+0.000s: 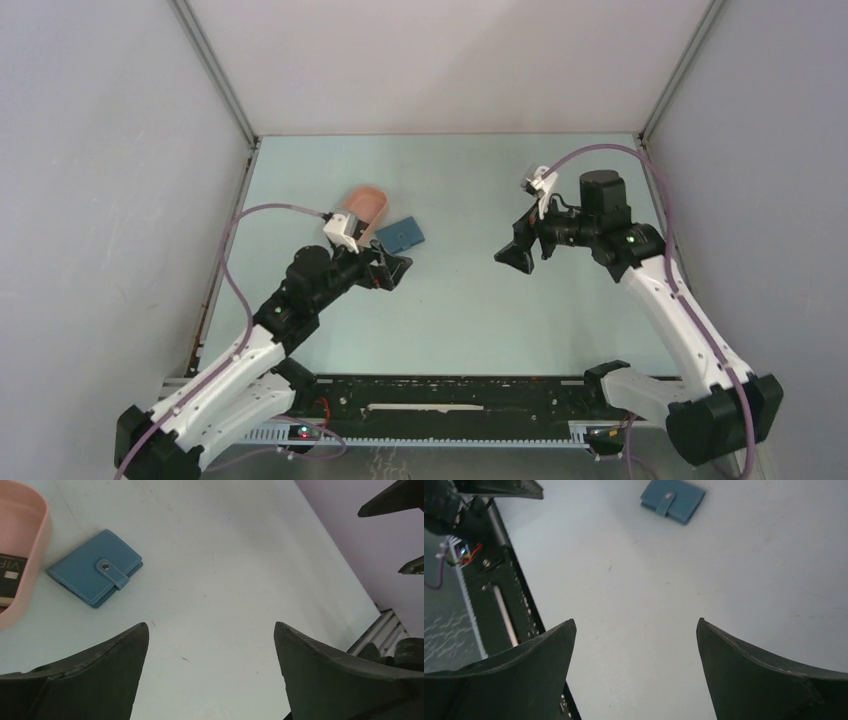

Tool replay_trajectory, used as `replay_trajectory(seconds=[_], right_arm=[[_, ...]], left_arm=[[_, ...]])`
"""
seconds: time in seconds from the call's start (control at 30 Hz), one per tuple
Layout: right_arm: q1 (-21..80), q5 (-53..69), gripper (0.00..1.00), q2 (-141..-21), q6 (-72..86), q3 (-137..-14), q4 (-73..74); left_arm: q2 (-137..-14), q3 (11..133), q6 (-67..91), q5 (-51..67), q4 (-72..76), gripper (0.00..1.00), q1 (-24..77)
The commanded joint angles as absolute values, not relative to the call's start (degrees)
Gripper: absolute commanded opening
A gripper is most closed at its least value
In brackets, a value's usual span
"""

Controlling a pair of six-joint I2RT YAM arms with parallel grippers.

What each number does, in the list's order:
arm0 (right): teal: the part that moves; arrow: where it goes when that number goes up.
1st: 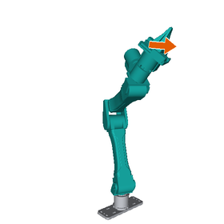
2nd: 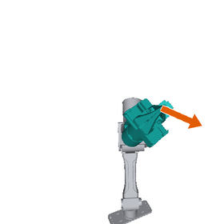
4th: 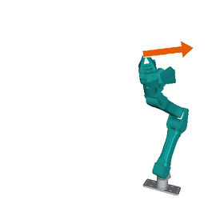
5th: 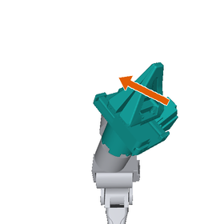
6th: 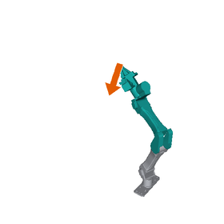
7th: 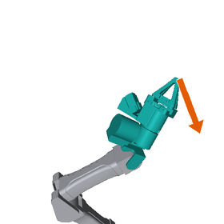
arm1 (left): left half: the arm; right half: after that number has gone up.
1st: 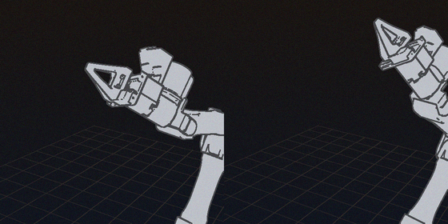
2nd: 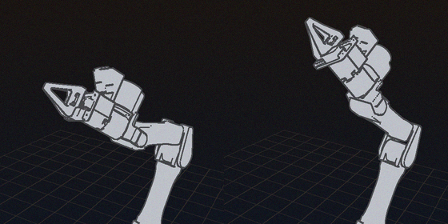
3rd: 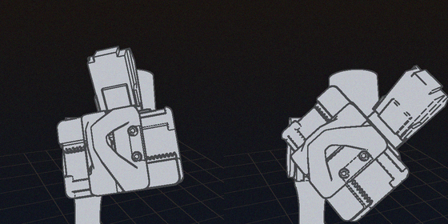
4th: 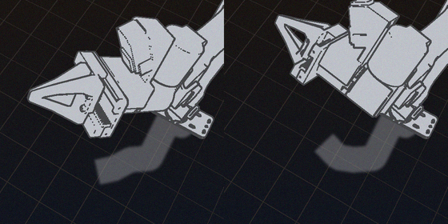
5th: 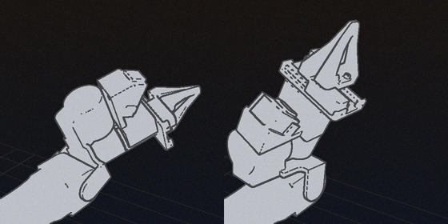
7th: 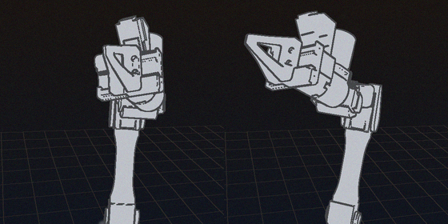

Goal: Put the credit cards into the card holder
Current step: Move the card holder to the center of the board.

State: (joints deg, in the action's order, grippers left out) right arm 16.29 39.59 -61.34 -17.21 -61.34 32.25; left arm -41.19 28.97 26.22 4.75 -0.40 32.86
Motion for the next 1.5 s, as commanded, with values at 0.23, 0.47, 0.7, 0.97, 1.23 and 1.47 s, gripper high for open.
replay_trajectory(seconds=[0.23,0.47,0.7,0.97,1.23,1.47], right_arm=[[11.2,55.5,1.00,-65.2,-23.4,-60.7,37.2],[10.7,54.5,1.00,-66.5,-22.1,-60.2,35.8],[11.2,54.4,1.00,-67.1,-21.8,-60.2,35.9],[11.2,54.6,1.00,-67.8,-21.9,-60.1,36.1],[12.0,54.7,1.00,-67.8,-22.7,-60.2,36.4],[12.2,55.4,1.00,-67.3,-23.2,-60.2,37.1]], left_arm=[[-71.5,50.6,16.5,10.3,-6.8,0.97,28.7],[-95.4,75.9,6.4,7.1,-27.0,0.73,26.0],[-114.8,100.0,-2.4,14.7,-43.2,0.61,21.1],[-128.6,117.7,-9.3,16.8,-57.0,0.63,20.0],[-135.7,124.1,-10.7,19.7,-61.9,0.63,19.9],[-139.9,125.7,-10.6,19.1,-63.4,0.64,19.6]])
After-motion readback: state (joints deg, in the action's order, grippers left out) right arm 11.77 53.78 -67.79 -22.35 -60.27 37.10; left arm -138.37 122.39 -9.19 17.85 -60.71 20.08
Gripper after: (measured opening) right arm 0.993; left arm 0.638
